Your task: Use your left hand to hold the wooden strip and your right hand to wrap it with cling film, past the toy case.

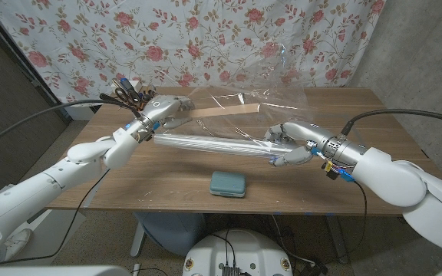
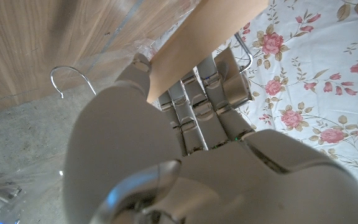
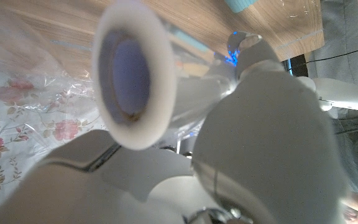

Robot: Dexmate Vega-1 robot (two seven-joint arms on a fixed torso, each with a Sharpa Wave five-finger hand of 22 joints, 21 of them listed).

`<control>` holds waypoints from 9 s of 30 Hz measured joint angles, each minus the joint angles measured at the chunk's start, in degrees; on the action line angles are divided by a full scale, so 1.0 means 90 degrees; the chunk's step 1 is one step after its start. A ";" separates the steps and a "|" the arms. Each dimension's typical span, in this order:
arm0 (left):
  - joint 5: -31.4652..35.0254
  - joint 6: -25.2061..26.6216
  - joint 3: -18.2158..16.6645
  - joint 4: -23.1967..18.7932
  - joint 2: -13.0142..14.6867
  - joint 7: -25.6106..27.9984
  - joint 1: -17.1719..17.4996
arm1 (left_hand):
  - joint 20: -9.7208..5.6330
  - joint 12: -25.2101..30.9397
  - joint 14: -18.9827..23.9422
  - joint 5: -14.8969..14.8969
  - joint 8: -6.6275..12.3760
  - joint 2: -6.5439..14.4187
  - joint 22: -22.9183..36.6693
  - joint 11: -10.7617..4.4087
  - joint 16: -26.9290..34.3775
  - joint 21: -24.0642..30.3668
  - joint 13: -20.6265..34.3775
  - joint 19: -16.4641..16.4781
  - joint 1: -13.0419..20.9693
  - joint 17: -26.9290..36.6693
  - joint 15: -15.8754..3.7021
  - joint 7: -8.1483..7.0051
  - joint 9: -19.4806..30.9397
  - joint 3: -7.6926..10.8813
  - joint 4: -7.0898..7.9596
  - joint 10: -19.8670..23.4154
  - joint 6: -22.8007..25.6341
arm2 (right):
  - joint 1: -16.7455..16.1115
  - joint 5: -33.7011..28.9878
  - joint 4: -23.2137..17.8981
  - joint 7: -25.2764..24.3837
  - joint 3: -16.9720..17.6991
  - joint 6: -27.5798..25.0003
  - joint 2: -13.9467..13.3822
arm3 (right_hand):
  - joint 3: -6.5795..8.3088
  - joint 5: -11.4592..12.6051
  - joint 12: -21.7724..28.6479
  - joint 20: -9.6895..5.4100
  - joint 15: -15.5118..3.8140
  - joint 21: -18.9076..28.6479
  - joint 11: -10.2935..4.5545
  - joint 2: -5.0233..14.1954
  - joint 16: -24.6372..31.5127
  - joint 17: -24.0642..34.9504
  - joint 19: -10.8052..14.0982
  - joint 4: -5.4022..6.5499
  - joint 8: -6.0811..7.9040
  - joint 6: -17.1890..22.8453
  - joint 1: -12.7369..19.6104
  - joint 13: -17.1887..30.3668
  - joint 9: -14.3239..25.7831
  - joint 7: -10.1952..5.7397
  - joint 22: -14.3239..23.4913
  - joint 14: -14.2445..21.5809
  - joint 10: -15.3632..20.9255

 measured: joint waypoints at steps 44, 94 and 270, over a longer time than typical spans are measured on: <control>-0.0726 0.0152 -0.0926 -0.0544 0.0282 0.0511 0.0919 | -0.0022 0.0098 0.0000 0.0008 0.0140 0.0006 -0.0001 0.0000 -0.0009 0.0048 -0.0040 -0.0046 -0.0006 0.0003 0.0000 -0.0034 -0.0035 0.0000 0.0000 0.0000 -0.0034 | 0.0250 -0.0169 0.0458 -0.0640 -0.1078 -0.0319 -0.0433 | 0.0001 -0.0049 0.0000 0.0000 0.0000 -0.0016 0.0022 0.0009 0.0000 0.0000 0.0000 0.0000 0.0074 -0.0037 -0.0022 0.0000 0.0000 -0.0037 -0.0062 0.0000 0.0022; -0.0897 -0.0485 -0.1113 -0.0082 0.0053 0.0849 0.1270 | -0.0023 0.0133 -0.0046 0.0009 0.0142 0.0042 -0.0039 -0.0082 -0.0004 0.0093 -0.0039 -0.0091 -0.0042 0.0003 -0.0046 -0.0068 -0.0090 0.0000 0.0000 -0.0082 -0.0068 | 0.1518 -0.0010 0.0577 -0.1259 -0.2375 -0.1671 -0.1172 | 0.0001 -0.0049 0.0000 0.0000 0.0000 -0.0025 0.0034 0.0009 0.0000 0.0000 0.0000 -0.0001 0.0087 -0.0036 -0.0023 -0.0001 0.0000 -0.0035 -0.0104 0.0000 0.0034; 0.0282 -0.0845 -0.0872 -0.0392 0.0508 0.0947 0.1139 | -0.0003 0.0147 -0.0115 0.0078 0.0180 0.0117 -0.0037 -0.0196 -0.0035 0.0190 -0.0038 -0.0341 -0.0118 0.0061 -0.0114 -0.0204 -0.0213 0.0000 0.0000 -0.0196 -0.0204 | 0.2032 -0.4011 -0.0243 -0.1095 -0.3487 -0.4523 -0.0626 | 0.0421 0.0598 0.0290 0.0050 0.0001 -0.0013 0.0169 -0.0227 0.0211 -0.0037 0.0050 0.0018 0.0239 0.0063 0.0213 -0.0014 -0.0072 0.0116 0.0353 0.0001 0.0170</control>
